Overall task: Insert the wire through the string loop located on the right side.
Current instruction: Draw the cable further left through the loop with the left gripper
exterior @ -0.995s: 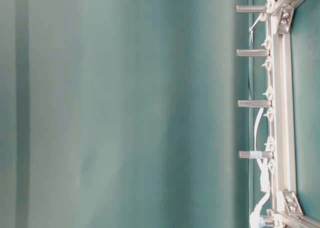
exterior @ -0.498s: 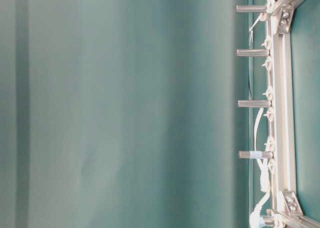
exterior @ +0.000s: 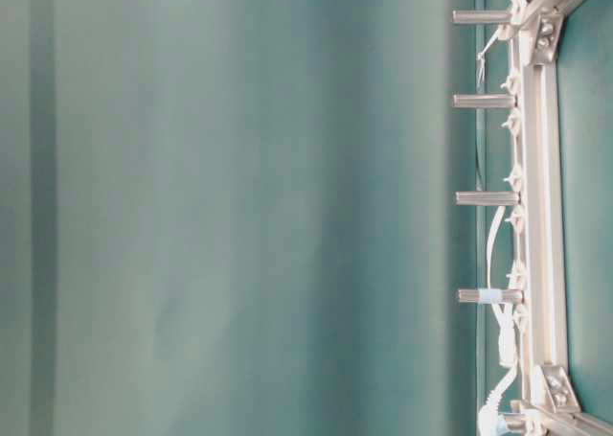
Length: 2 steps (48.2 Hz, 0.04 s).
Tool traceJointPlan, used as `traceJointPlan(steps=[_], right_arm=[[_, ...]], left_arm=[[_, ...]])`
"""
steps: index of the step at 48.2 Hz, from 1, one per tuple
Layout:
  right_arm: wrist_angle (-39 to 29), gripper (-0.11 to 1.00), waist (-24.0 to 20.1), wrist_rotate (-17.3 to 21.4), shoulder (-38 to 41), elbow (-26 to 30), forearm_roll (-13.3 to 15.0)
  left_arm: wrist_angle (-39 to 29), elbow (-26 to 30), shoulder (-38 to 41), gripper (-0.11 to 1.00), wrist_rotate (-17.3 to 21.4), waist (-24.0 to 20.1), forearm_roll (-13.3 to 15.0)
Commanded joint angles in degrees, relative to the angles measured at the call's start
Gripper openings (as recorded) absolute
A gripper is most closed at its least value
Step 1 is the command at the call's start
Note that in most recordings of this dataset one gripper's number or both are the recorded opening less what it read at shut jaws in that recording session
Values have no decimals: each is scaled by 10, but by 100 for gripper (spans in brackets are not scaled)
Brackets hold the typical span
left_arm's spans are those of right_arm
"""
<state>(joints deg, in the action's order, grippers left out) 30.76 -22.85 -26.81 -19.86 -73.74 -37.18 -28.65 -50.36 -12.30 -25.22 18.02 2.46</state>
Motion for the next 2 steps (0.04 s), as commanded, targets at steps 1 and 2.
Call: traceJointPlan(steps=[1, 2], right_arm=[[19, 86, 2, -1, -32, 2, 0], [24, 86, 3, -1, -39, 1, 0]], left_arm=[[4, 11, -25, 59, 22, -4, -3], [4, 9, -30, 59, 25, -7, -3]])
